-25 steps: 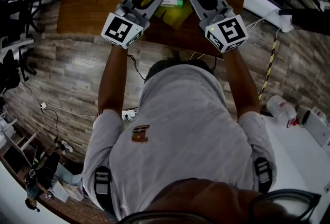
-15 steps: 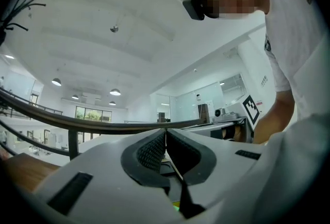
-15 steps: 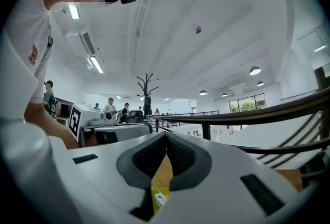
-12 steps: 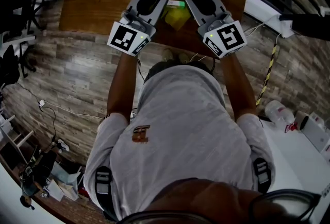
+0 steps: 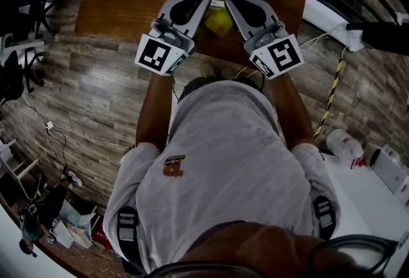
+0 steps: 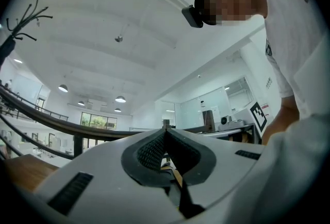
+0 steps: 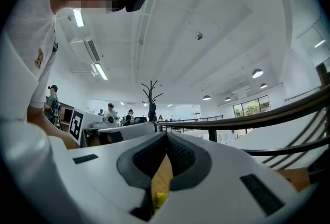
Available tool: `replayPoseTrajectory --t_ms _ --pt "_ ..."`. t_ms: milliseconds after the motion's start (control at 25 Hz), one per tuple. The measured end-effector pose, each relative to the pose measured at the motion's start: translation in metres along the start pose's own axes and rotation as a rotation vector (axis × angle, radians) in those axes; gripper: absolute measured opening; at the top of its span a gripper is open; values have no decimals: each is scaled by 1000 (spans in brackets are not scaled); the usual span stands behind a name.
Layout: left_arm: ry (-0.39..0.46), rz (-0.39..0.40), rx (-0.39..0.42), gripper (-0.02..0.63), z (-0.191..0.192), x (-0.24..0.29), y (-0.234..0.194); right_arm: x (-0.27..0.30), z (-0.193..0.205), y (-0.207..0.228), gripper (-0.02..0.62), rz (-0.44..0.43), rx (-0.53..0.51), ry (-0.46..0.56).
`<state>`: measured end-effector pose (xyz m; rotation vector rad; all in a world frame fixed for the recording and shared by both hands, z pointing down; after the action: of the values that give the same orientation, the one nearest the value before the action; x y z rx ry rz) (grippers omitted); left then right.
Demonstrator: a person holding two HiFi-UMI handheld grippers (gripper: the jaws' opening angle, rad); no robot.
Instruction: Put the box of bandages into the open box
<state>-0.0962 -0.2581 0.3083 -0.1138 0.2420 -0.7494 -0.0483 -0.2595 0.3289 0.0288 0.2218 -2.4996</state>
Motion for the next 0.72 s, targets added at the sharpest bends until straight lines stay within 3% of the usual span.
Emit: replayPoseTrajectory --t_ms 720 --pt "3 -27 20 18 0 -24 16 -11 -8 -20 31 -16 -20 23"
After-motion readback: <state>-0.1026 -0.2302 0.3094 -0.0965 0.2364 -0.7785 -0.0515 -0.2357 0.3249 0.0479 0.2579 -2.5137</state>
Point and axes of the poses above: the fingertips, and each gripper's own axes: x forward along the fingers, y to its right, z out of its underside, the point moved 1 cm from there along -x, backward along the fingers, and after that the axes turned 12 degrees about -x, right-handed, at the moved point
